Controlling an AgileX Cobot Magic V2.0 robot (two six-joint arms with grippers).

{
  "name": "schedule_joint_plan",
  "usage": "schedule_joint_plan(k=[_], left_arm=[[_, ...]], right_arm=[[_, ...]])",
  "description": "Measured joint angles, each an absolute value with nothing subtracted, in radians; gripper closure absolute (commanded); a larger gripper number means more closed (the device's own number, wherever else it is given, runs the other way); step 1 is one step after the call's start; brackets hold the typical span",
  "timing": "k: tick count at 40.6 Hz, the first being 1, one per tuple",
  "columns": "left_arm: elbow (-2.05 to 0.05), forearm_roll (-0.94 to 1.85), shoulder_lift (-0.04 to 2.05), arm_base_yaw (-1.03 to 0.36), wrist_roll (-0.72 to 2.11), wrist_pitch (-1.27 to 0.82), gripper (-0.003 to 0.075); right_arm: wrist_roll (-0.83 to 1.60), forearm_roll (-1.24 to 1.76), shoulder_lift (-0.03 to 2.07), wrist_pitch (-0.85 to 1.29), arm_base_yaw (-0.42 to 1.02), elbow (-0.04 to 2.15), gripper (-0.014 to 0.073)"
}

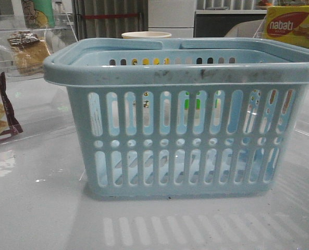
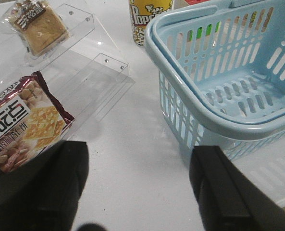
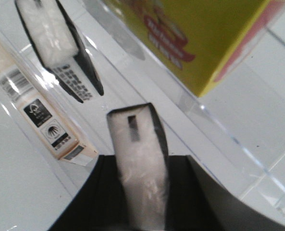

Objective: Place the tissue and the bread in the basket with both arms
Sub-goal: 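Close the right gripper on the white tissue pack, then carry the tissue pack over the blue basket and open the right gripper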

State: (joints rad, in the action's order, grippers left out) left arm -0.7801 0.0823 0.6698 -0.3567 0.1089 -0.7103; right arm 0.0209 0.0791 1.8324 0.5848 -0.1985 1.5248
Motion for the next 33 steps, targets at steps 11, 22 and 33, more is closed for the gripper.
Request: schedule_joint_plan(k=[11, 22, 33], left_arm=[[-0.78, 0.082, 0.67, -0.357, 0.109, -0.71, 0.0214], [-0.78, 0.082, 0.67, -0.357, 0.109, -0.71, 0.0214], [-0.78, 0.082, 0.67, -0.357, 0.109, -0.71, 0.0214]], right_arm=[[0.021, 0.091, 1.607, 0.682, -0.132, 1.525, 0.0433], [0.067, 0.094, 1.372, 0.793, 0.088, 1.507, 0.0433], [0.074, 0.1, 1.33, 0.789, 0.363, 1.374, 0.0431]])
